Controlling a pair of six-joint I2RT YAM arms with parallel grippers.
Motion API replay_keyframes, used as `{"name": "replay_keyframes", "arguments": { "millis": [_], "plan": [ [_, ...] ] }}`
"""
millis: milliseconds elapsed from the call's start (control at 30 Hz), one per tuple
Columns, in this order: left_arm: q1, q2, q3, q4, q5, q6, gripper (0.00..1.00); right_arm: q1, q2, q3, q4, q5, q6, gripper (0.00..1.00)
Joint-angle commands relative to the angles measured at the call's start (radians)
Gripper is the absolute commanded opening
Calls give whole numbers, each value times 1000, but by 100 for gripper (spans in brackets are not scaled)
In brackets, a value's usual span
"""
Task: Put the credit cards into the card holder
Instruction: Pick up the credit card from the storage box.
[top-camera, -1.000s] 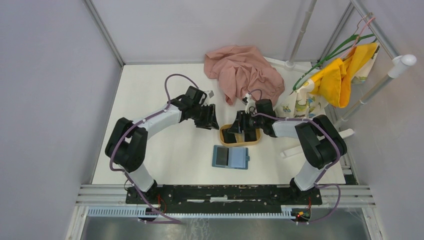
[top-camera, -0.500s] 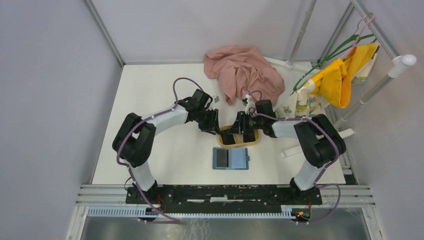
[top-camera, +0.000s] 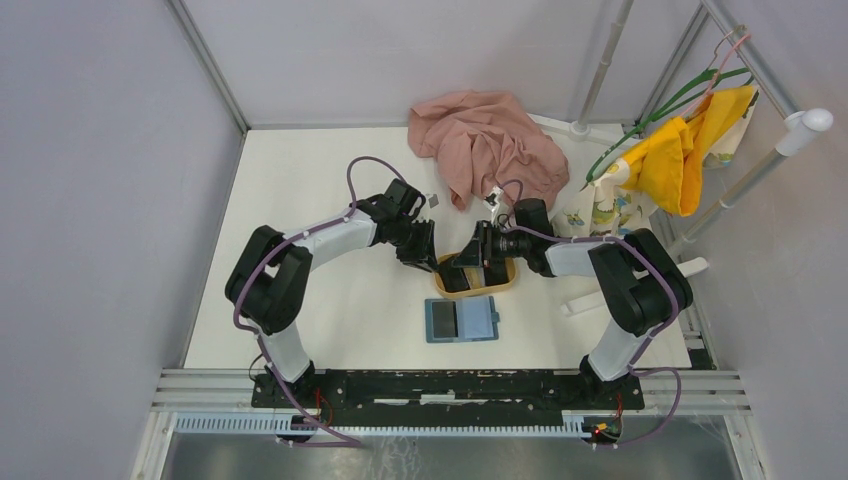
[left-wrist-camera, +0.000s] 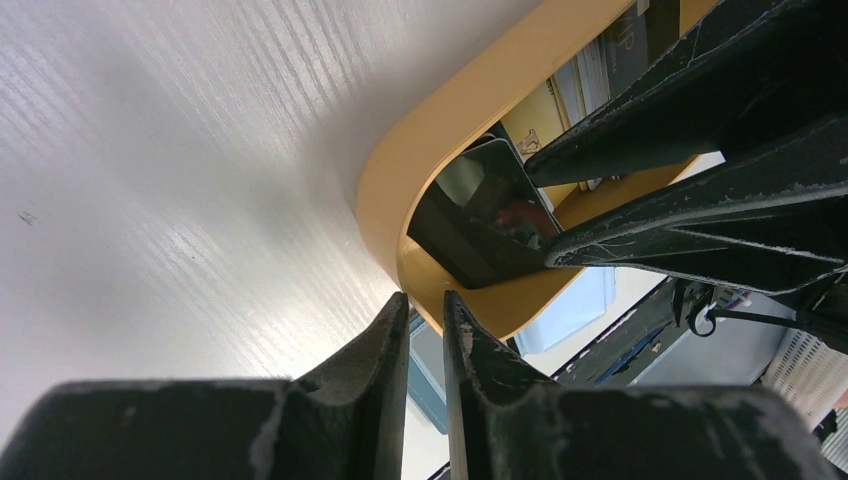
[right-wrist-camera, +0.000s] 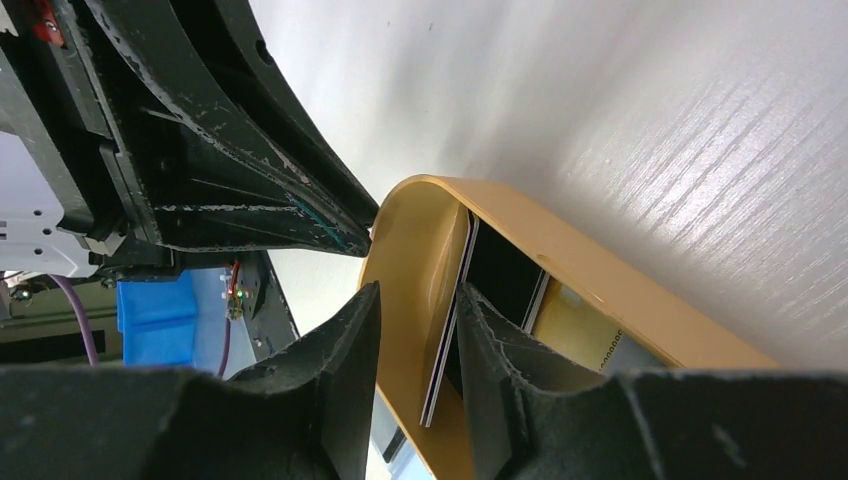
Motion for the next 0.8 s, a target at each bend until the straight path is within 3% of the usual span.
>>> {"name": "replay_keyframes", "arguments": {
  "millis": [0, 100, 367, 767],
  "plan": [
    [-8, 10, 41, 28, 51, -22, 24, 16, 4, 15, -18, -27, -33, 39],
    [-8, 12, 41, 30, 56, -22, 24, 27, 23, 47, -101, -3, -98, 40],
    [-8, 13, 41, 31, 64, -22, 24, 65, 43, 47, -75, -53, -73, 40],
    [-6, 13, 42, 32, 72, -24, 24, 67, 30, 19, 112, -184, 27, 39]
  ]
}}
